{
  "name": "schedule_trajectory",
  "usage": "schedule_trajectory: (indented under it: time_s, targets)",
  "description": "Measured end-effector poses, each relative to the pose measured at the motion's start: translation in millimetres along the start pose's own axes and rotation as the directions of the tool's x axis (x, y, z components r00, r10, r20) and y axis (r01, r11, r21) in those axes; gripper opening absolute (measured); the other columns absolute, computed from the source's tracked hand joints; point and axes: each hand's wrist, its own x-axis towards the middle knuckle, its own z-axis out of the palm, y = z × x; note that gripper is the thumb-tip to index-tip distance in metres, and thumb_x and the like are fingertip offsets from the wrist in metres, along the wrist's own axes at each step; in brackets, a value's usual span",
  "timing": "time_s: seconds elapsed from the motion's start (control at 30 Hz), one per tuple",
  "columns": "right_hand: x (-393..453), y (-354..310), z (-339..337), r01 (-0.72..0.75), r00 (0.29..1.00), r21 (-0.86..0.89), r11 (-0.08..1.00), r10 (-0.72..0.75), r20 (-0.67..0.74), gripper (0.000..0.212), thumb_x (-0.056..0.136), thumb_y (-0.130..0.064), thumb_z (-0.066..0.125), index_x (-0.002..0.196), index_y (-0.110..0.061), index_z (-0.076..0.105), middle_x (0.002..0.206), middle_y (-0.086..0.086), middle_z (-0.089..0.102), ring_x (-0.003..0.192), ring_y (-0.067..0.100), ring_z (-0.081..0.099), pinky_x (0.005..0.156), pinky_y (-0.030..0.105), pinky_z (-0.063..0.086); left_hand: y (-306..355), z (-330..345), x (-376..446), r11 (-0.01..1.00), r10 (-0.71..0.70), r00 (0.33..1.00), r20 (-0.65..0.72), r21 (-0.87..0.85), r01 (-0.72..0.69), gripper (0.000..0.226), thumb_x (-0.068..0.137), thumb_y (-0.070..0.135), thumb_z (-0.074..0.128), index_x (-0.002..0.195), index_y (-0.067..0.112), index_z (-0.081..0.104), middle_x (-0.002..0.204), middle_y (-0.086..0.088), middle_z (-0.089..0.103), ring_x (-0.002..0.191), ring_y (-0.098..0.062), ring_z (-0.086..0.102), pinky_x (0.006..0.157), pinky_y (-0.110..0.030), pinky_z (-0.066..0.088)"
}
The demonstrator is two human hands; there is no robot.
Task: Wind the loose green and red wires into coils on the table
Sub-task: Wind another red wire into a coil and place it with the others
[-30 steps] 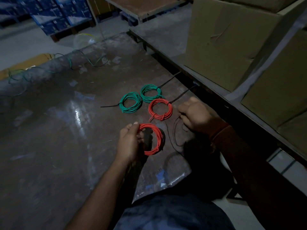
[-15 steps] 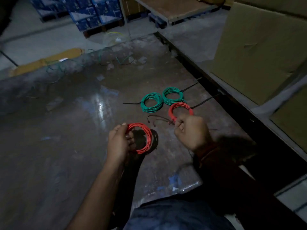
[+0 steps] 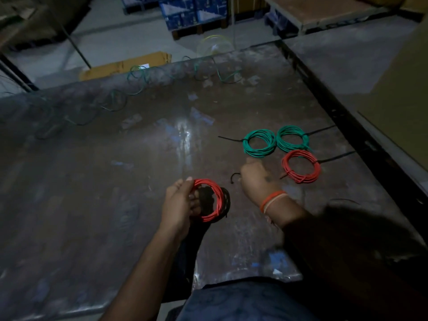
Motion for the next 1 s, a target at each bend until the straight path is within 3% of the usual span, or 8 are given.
schedule_trajectory:
  time_s: [0.17,0.23,0.3,0.37,0.57,0.73,0.87,1.0]
  targets:
    - [6.5,0.7,4.8,0.002,0.999,-0.015,1.0,-0.001,0.039,0.026,0.096,-0.01,0.05,0.115,-0.004,0.067,0.122,0.018,0.063,0.114,0.035,0.061,0.095,0.039,0.05,9.0,0.9,-7.6,0.999,0.008,0.997,0.08,-0.043,-0.004,0.038,0.104,0.015,0.045,0.069,0.021,0.032,0.053,0.006,0.025,0.039,-0.003,0.017,0.039,-0.01,0.016]
    - [12.7,10.7,7.9,-0.104,0.991,0.323,0.941,0.126,-0.05,0.018,0.097,-0.013,0.05,0.1,-0.009,0.067,0.103,0.017,0.071,0.095,0.034,0.067,0.082,0.04,0.055,11.8,1.0,-12.2,0.999,0.013,0.99,0.139,-0.054,-0.005,0.038,0.104,0.017,0.044,0.069,0.022,0.03,0.054,0.006,0.024,0.04,-0.003,0.016,0.04,-0.011,0.016]
    - [16.3,19.1,1.7,-0.157,0.949,0.777,0.61,0.31,-0.051,0.013,0.094,-0.009,0.055,0.085,-0.009,0.065,0.081,0.011,0.073,0.069,0.02,0.069,0.062,0.034,0.054,16.0,4.4,-18.8,0.998,0.024,0.981,0.192,-0.068,-0.011,0.037,0.104,0.017,0.043,0.069,0.022,0.03,0.055,0.005,0.024,0.042,-0.004,0.016,0.041,-0.013,0.013]
    - [14.5,21.8,-9.9,-0.127,0.953,0.959,0.254,0.3,0.047,0.013,0.095,-0.001,0.055,0.084,-0.004,0.062,0.074,0.01,0.068,0.05,0.005,0.061,0.047,0.02,0.046,18.2,9.6,-24.4,0.995,0.033,0.973,0.228,-0.096,-0.011,0.036,0.104,0.015,0.041,0.07,0.021,0.031,0.055,0.005,0.025,0.042,-0.004,0.016,0.043,-0.017,0.009]
    - [7.8,13.0,-11.9,-0.246,0.963,0.968,-0.04,0.102,0.249,0.015,0.096,0.003,0.056,0.084,-0.004,0.06,0.075,0.012,0.067,0.05,0.004,0.06,0.046,0.013,0.041,14.4,22.8,-32.0,0.999,0.037,0.975,0.22,-0.032,-0.031,0.033,0.105,0.018,0.041,0.073,0.022,0.032,0.057,0.004,0.025,0.045,-0.007,0.016,0.045,-0.022,0.007]
    - [9.3,23.9,-15.6,-0.057,0.897,0.997,0.047,0.44,0.03,0.022,0.093,0.003,0.06,0.077,-0.012,0.06,0.076,0.012,0.071,0.062,0.016,0.072,0.059,0.022,0.057,12.6,32.1,-40.5,0.999,0.029,0.975,0.221,0.006,-0.032,0.03,0.102,0.019,0.045,0.075,0.024,0.033,0.057,0.004,0.026,0.051,-0.012,0.011,0.047,-0.024,0.007]
    - [10.0,29.1,-12.0,-0.006,0.944,0.987,0.16,0.326,-0.047,0.02,0.094,0.005,0.058,0.086,-0.014,0.058,0.078,0.012,0.07,0.068,0.021,0.072,0.069,0.032,0.062,16.2,34.5,-44.2,0.998,0.055,0.981,0.187,0.014,-0.059,0.032,0.102,0.017,0.044,0.073,0.024,0.033,0.058,0.003,0.023,0.05,-0.011,0.01,0.046,-0.023,0.006]
    - [5.3,25.5,-15.8,-0.031,0.983,0.992,0.121,0.186,0.008,0.014,0.095,0.009,0.054,0.095,-0.004,0.057,0.087,0.023,0.069,0.063,0.012,0.07,0.052,0.016,0.051,18.8,32.7,-46.7,0.996,0.071,0.984,0.164,0.041,-0.079,0.032,0.102,0.018,0.044,0.072,0.024,0.033,0.059,0.002,0.022,0.054,-0.015,0.008,0.047,-0.024,0.007]
